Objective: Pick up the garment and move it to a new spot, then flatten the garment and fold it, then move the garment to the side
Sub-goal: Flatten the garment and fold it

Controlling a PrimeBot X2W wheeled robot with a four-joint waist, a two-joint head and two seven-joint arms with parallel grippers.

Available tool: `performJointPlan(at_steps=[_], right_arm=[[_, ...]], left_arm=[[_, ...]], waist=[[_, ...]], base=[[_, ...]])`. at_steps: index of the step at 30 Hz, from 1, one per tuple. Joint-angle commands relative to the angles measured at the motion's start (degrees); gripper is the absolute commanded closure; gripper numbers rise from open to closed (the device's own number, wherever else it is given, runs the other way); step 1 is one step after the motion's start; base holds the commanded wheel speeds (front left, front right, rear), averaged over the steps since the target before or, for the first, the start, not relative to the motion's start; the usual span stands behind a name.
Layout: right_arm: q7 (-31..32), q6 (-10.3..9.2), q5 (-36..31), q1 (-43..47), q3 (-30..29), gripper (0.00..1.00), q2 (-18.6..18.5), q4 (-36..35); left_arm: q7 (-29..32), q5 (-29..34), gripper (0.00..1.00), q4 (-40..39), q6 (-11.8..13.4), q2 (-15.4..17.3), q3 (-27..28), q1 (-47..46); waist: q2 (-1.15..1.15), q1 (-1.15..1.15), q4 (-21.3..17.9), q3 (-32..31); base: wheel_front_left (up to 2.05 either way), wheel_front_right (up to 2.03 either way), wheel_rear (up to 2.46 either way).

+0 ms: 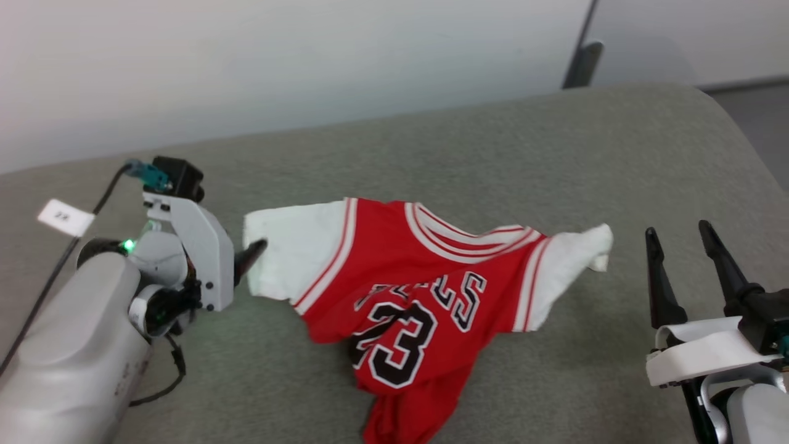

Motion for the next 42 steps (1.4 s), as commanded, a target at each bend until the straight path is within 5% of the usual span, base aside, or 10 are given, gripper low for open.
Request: performJointPlan(at_steps=[1, 17, 19, 20, 28, 42], right_arm=[[-0.25, -0.08, 0.02, 0.18, 0.31, 0.0, 0.35, -0.18], [-0.32, -0.08, 0.8, -1.05, 2.41, 0.0, 1.29, 0.07], [-0.32, -0.08, 0.78, -1.18, 2.49, 0.0, 1.28, 0.1], [-0.32, -0.08, 0.71, -1.2, 2.4, 0.0, 1.26, 0.03], [-0.33, -0.08, 0.04, -0.1, 0.44, 0.0, 0.87, -0.41], [0.34, -0.08, -0.7, 3.04, -2.23, 0.0, 0.73, -1.06]], left_arm=[[1.32, 0.46, 0.0, 1.32, 0.05, -0.01, -0.97, -1.06], [9.06, 1.29, 0.0, 19.0, 1.58, -3.19, -5.02, -3.13], [9.49, 0.72, 0.96, 20.68, 1.36, -3.82, -5.08, -2.75], [9.7, -0.02, 1.0, 21.48, 1.31, -4.41, -4.76, -2.69], [8.52, -1.73, 1.0, 24.34, 0.87, -5.18, -3.52, -4.43], [3.72, -0.84, 1.0, 20.0, 2.61, -0.79, -3.05, -1.5]], waist=[[0.0, 0.0, -3.37, 2.79], [0.0, 0.0, -7.11, 5.96], [0.0, 0.0, -7.13, 6.04], [0.0, 0.0, -7.09, 6.05], [0.0, 0.0, -4.93, 4.97], [0.0, 0.0, 2.88, 0.55]], base=[[0.0, 0.0, 0.0], [0.0, 0.0, 0.0], [0.0, 0.0, 0.0], [0.0, 0.0, 0.0], [0.0, 0.0, 0.0], [0.0, 0.0, 0.0]])
